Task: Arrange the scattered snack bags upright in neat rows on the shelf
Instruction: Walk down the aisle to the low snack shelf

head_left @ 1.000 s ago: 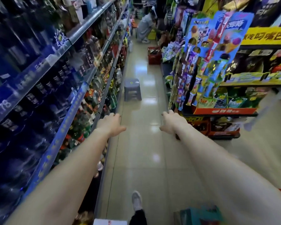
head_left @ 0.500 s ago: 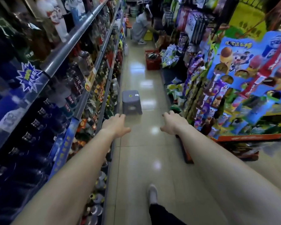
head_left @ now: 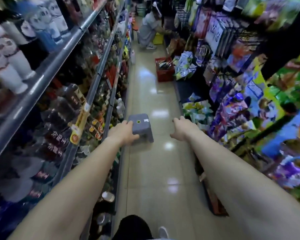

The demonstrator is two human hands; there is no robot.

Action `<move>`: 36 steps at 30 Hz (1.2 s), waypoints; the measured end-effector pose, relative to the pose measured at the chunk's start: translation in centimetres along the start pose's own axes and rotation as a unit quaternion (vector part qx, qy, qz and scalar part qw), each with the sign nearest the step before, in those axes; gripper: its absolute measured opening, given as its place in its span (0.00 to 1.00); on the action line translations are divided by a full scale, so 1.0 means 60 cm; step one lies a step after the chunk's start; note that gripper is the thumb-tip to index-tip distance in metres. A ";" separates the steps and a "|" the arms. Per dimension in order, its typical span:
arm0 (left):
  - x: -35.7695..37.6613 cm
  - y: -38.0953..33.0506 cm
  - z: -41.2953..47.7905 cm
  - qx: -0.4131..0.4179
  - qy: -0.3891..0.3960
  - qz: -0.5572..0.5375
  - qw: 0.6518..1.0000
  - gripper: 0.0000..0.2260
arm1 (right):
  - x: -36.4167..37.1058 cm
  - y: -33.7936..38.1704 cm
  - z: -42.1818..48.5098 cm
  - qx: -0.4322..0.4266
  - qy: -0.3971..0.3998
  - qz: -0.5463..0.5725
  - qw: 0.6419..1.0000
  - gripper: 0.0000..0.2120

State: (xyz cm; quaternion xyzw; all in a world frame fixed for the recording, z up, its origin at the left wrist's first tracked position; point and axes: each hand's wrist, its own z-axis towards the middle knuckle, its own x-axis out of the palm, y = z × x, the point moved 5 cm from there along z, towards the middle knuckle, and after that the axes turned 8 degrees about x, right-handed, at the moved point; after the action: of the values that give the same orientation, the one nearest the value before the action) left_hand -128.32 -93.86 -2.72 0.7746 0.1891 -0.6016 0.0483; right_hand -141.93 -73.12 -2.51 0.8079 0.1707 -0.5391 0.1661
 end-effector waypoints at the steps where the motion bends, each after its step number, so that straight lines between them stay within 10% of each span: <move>1: -0.006 0.007 0.039 0.001 0.007 0.002 1.000 0.32 | -0.010 0.001 0.036 0.003 0.002 -0.001 1.000 0.29; 22: -0.255 0.082 0.887 0.106 0.034 0.036 0.993 0.30 | -0.310 0.011 0.786 0.076 -0.005 0.030 0.997 0.30; 36: -0.348 -0.091 1.402 0.167 0.070 0.067 0.981 0.30 | -0.423 -0.223 1.191 0.157 0.036 0.073 0.984 0.30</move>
State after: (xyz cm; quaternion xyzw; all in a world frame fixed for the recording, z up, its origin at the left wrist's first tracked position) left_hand -211.35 -119.17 -4.87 0.8227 0.0363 -0.5647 -0.0543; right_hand -215.39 -96.06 -6.06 0.8533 0.0300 -0.5159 0.0701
